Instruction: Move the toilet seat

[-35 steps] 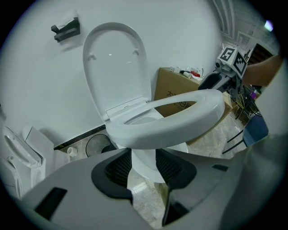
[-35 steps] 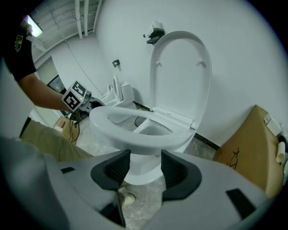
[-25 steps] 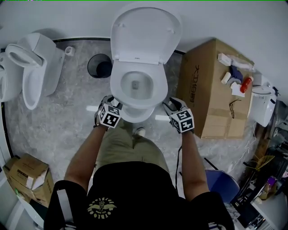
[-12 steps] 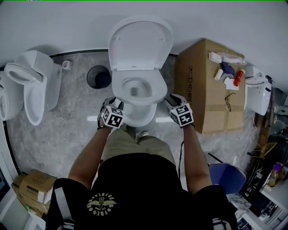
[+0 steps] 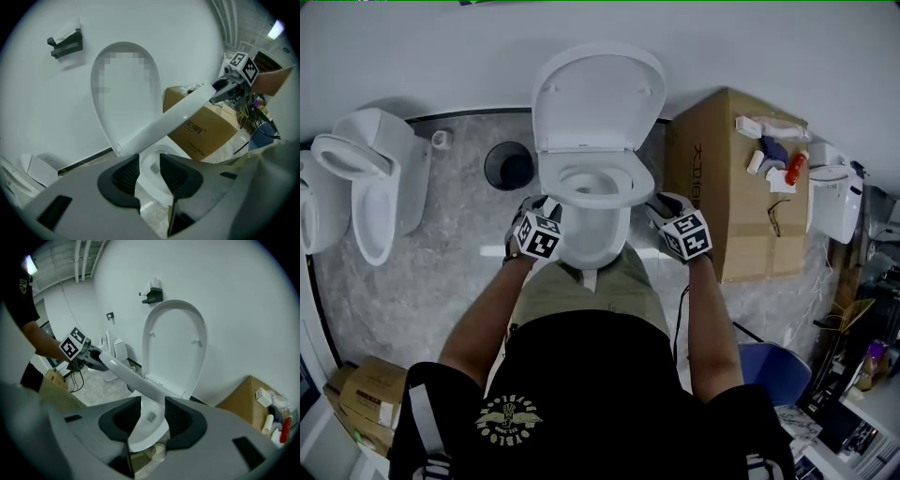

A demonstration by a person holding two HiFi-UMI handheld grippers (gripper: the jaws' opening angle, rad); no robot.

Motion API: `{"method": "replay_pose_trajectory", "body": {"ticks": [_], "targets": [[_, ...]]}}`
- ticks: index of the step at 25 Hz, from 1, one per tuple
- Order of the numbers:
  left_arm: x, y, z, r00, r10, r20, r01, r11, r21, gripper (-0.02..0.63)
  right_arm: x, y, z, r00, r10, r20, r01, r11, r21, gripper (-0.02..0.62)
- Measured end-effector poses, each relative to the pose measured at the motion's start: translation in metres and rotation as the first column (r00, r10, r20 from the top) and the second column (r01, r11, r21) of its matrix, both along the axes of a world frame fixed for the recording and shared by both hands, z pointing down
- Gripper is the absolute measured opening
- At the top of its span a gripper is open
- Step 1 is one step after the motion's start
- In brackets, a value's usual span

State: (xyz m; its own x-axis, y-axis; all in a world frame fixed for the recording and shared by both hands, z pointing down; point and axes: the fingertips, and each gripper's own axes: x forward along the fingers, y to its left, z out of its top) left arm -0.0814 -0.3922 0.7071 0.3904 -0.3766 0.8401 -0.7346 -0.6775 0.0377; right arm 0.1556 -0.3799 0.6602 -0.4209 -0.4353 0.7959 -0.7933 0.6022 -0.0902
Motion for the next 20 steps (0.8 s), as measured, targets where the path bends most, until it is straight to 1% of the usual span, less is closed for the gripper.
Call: {"method": "replay_pose_trajectory", "body": {"ticks": [3, 5, 7, 9, 14, 20], "targets": [[0.001, -0.008, -0.004, 1.0, -0.009, -0.002, 0.009, 1.0, 0.004, 0.15, -0.006, -0.008, -0.001, 0.999, -0.025, -0.021, 0.026, 1.0, 0.015, 0.155], [0.002, -0.014, -0.007, 1.0, -0.015, 0.0, 0.015, 1.0, 0.012, 0.15, -0.007, -0.018, -0.003, 0.999, -0.016, -0.028, 0.016, 0.999, 0.031, 0.153], [0.003, -0.022, -0.01, 1.0, -0.025, 0.002, 0.025, 1.0, 0.018, 0.15, -0.003, -0.03, -0.008, 1.0, -0.002, -0.014, 0.003, 0.999, 0.042, 0.134], [0.003, -0.032, -0.013, 0.999, -0.048, -0.003, 0.048, 0.999, 0.015, 0.15, -0.001, -0.04, -0.011, 1.0, -0.008, 0.005, 0.008, 0.999, 0.051, 0.114], [0.004, -0.048, -0.019, 0.996, -0.092, 0.012, 0.091, 0.995, 0.028, 0.15, -0.001, -0.059, -0.019, 0.999, -0.052, 0.005, 0.051, 0.997, 0.053, 0.106], [0.005, -0.067, -0.023, 0.99, -0.136, 0.022, 0.135, 0.99, 0.047, 0.15, 0.002, -0.079, -0.022, 0.997, -0.074, 0.029, 0.072, 0.995, 0.072, 0.097]]}}
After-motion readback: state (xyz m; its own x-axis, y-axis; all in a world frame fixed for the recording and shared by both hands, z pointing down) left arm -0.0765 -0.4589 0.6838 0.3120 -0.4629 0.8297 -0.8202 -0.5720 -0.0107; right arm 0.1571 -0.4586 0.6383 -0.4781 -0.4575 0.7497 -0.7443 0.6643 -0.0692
